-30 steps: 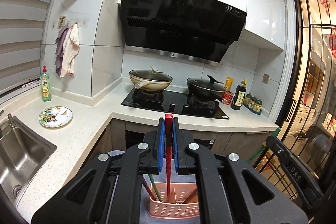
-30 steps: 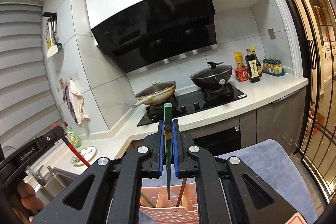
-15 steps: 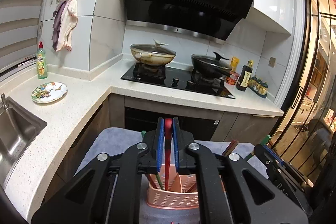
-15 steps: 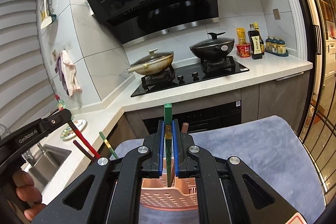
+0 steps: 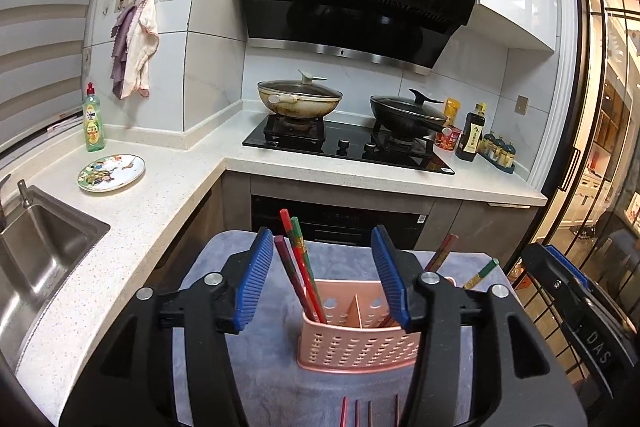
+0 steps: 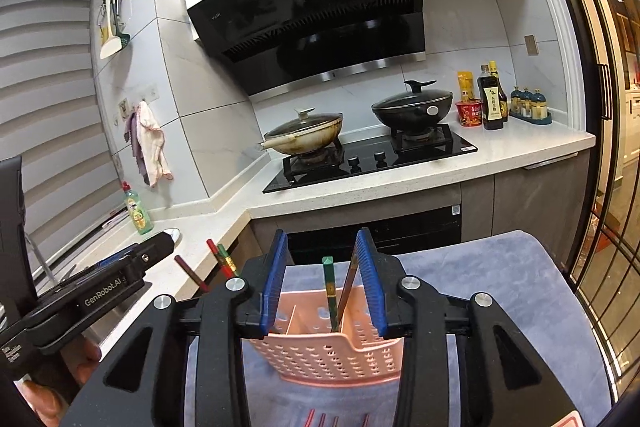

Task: Organize utensils
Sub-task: 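Lower the chopsticks into the holder and open both tools, then move both tools back over the remaining chopsticks on the blanket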

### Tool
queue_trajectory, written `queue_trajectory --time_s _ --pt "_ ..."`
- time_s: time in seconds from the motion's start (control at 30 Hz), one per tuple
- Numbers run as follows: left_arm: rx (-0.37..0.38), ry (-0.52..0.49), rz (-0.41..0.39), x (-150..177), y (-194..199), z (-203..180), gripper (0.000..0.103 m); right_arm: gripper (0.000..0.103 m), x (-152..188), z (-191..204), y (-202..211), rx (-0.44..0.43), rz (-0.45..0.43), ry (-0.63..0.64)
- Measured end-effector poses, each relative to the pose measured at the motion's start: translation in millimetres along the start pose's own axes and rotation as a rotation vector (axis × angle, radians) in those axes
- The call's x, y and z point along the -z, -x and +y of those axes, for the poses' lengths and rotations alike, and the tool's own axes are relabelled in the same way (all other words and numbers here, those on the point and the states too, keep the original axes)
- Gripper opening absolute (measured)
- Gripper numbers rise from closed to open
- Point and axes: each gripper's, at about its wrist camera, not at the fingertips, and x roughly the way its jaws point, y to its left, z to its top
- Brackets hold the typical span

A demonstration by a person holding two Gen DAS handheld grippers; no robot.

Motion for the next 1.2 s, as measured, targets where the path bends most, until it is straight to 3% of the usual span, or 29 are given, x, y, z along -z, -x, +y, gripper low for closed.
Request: queue_trajectory --time_s 0.43,0.67,1.2 --pt "-0.012 -0.035 0.043 40.9 42.8 2.8 0.051 0.044 47.1 3.9 55.0 0.006 0.046 0.004" --pt "-0.023 -0.037 0.091 83.8 63.1 14.3 0.059 0.044 104.1 -2.8 76.7 0.027 0.149 -0.013" --pt "-0.061 -0.031 0.284 196.3 81.9 34.5 0.060 0.044 233.3 2.8 93.0 0.076 0.381 -0.020"
